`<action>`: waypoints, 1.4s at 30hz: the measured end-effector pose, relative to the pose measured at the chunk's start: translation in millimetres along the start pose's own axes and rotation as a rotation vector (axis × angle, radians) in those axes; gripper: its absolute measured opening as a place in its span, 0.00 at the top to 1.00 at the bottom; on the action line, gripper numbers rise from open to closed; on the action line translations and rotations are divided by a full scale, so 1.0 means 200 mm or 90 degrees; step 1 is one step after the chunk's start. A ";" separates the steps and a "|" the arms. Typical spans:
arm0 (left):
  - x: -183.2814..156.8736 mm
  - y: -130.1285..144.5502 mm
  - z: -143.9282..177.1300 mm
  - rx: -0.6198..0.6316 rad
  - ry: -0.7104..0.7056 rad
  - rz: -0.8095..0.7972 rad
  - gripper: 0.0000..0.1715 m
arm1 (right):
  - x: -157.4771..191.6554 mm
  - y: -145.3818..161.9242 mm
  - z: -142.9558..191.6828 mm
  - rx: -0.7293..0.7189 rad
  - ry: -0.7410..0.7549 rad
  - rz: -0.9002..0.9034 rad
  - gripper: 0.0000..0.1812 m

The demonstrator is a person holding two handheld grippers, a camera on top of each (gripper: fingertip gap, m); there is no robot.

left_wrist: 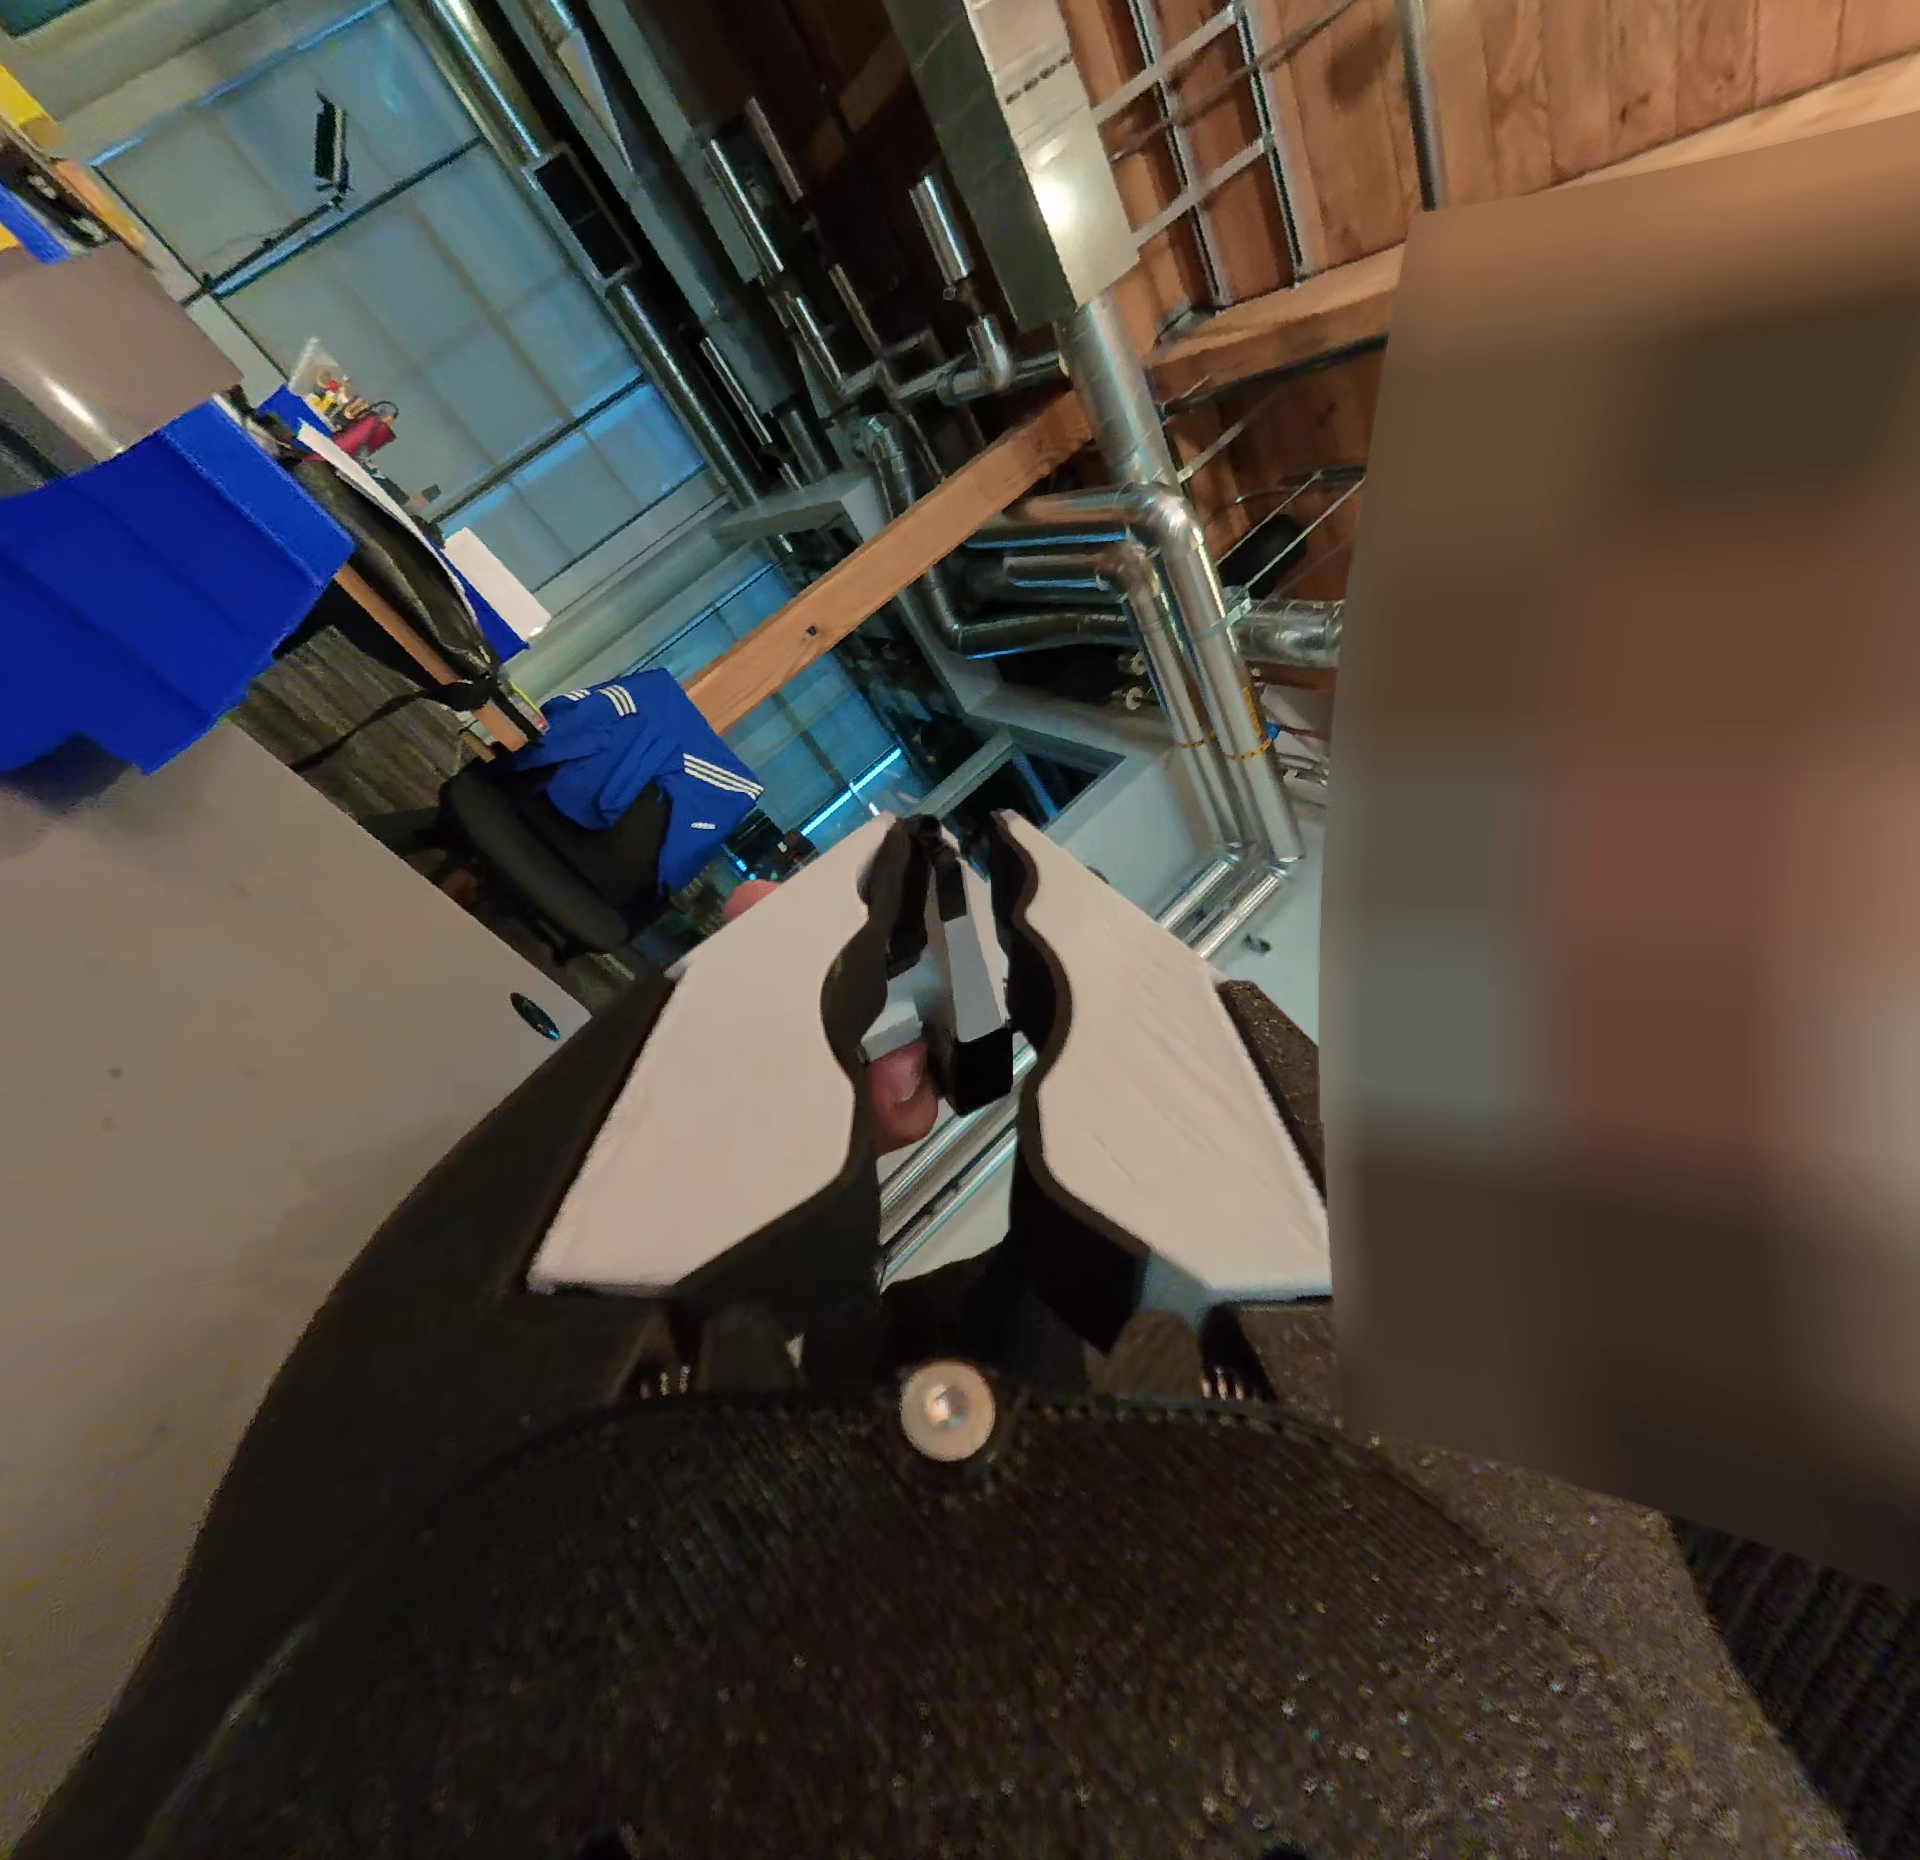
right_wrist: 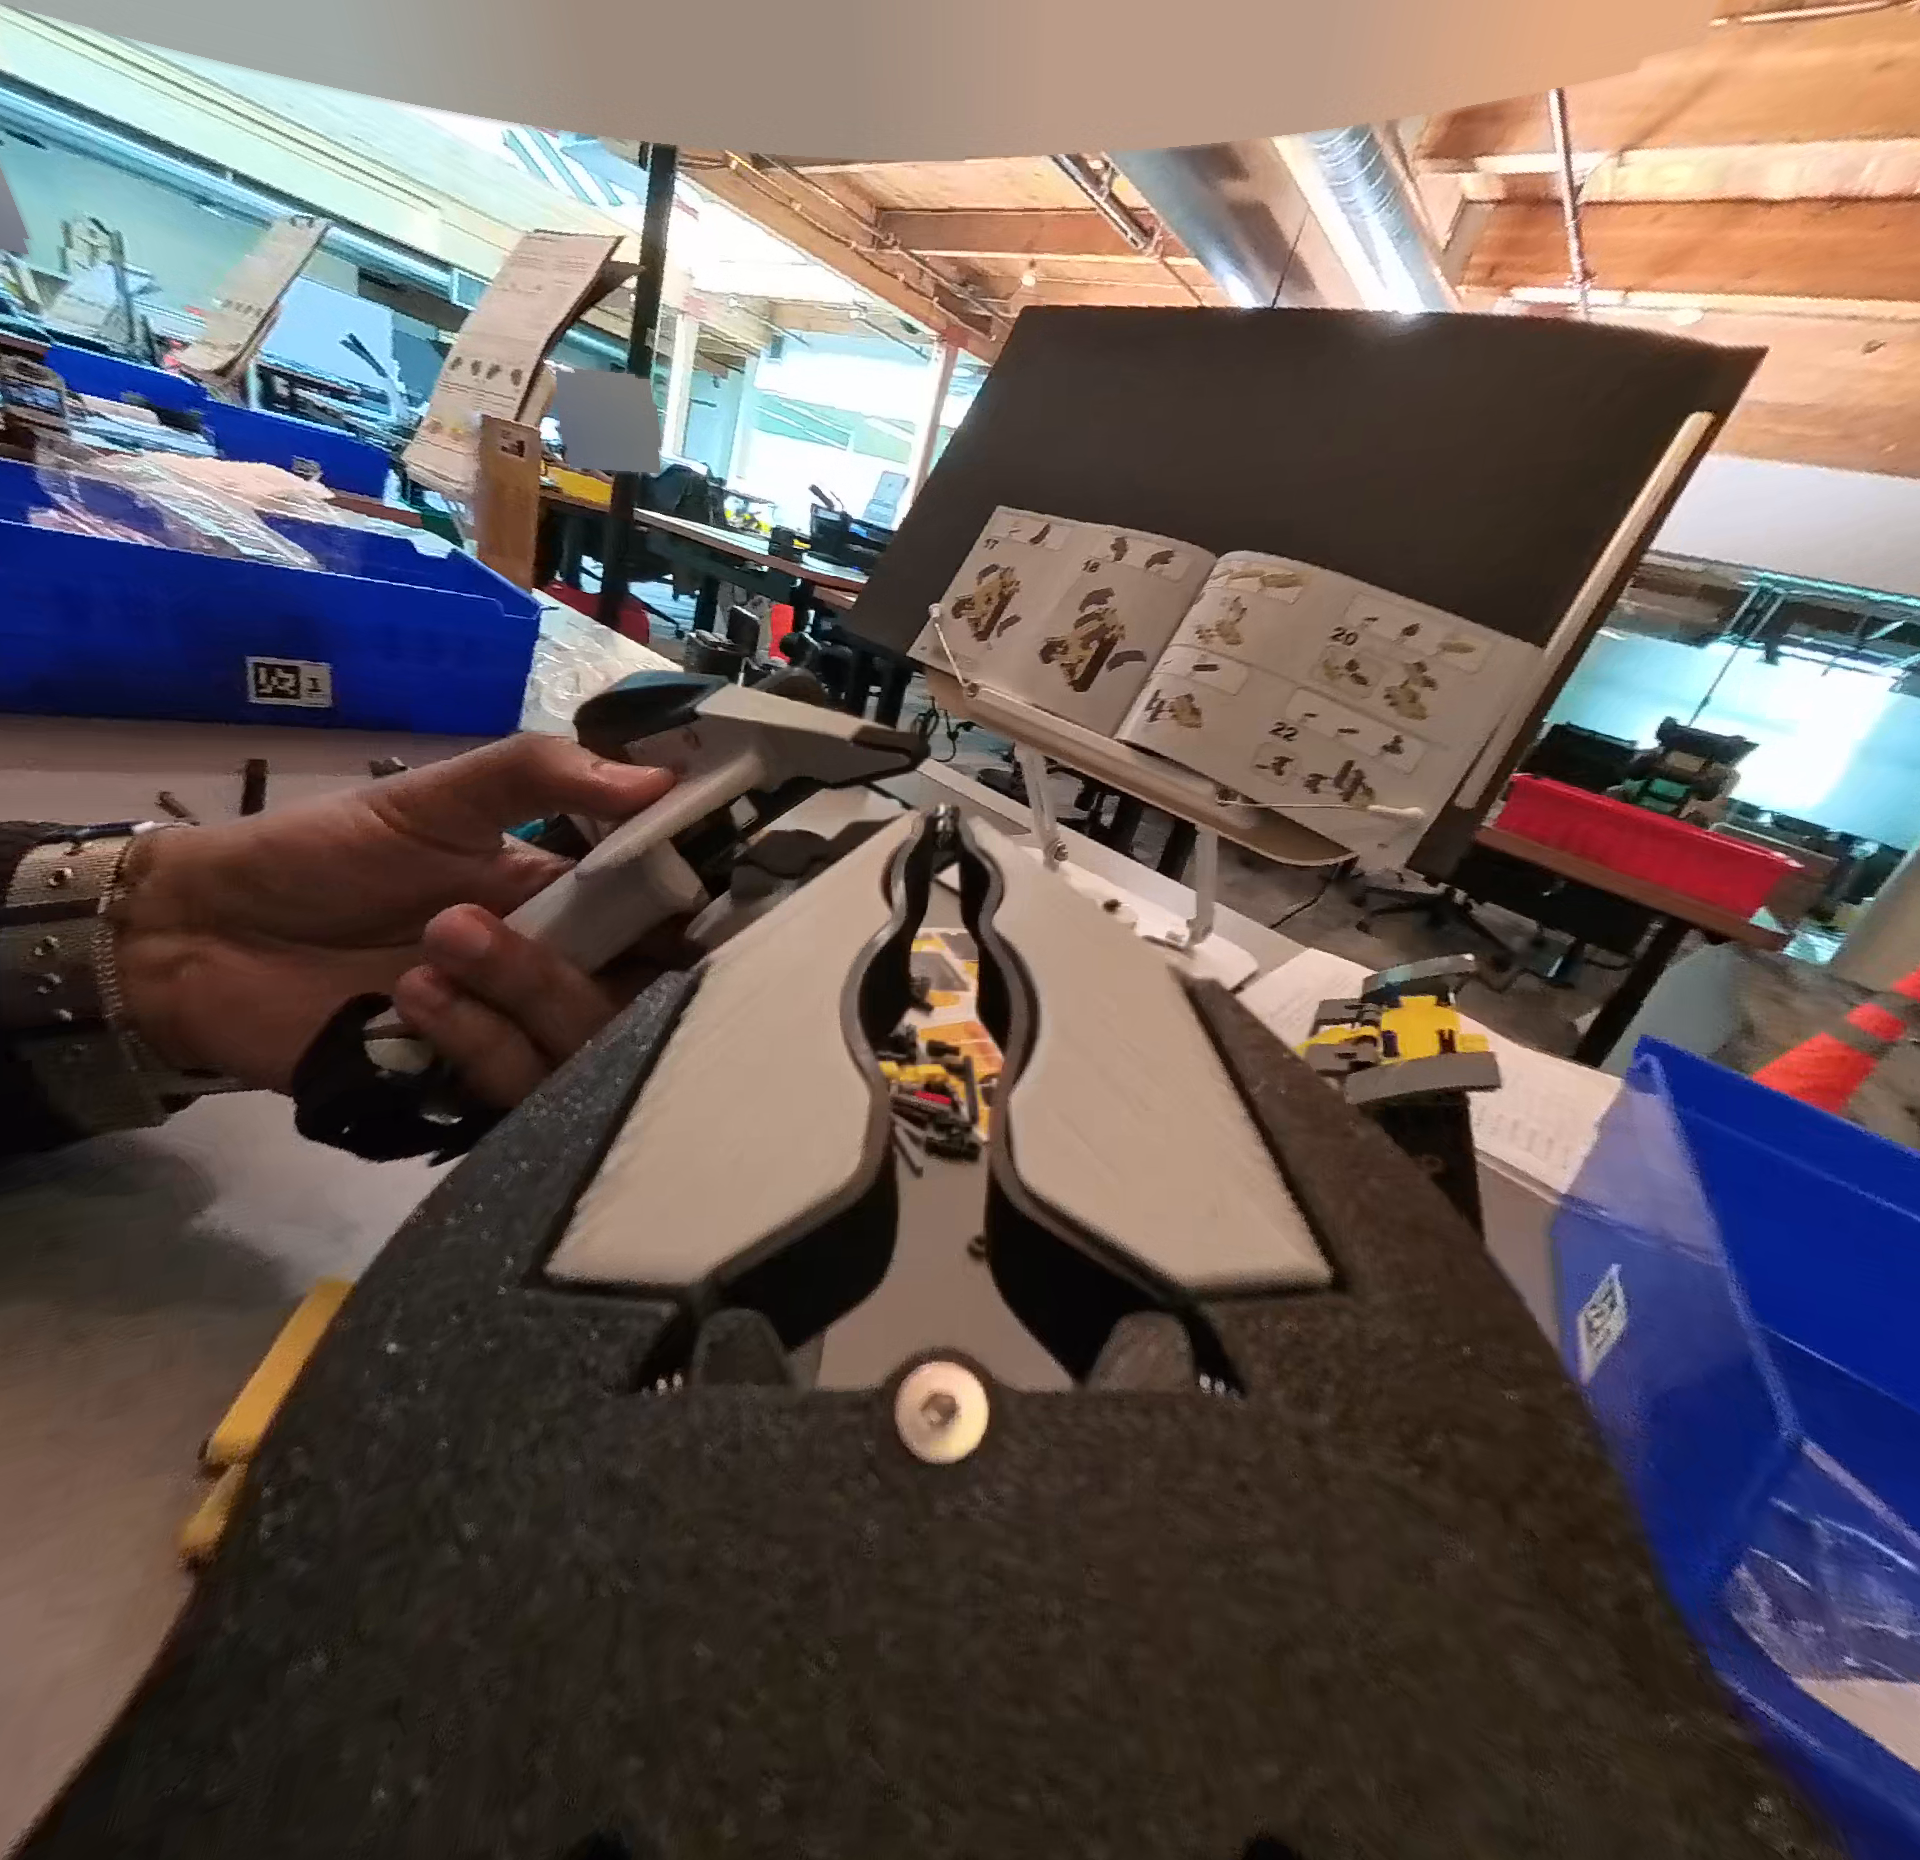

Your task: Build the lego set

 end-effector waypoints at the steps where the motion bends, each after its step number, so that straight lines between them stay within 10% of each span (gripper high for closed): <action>1: 0.00 0.00 0.00 0.007 -0.003 -0.005 0.94 | 0.00 0.00 0.00 0.000 -0.006 -0.004 0.99; 30: 0.02 0.02 0.01 0.029 -0.041 -0.017 0.97 | 0.02 0.05 0.01 -0.006 -0.037 -0.015 0.98; 42: -0.03 0.02 0.18 0.123 -0.295 -0.193 0.91 | -0.09 0.02 0.13 0.122 -0.062 -0.098 0.98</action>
Point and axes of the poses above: each gripper's, where its closed fingertips meet, z back along the fingers, y out of its underside, x = y × z across the jaws, the point moved 8 cm from there along z, back along the fingers, and after that the axes turned 9 degrees about -y, right-handed, at the moved point
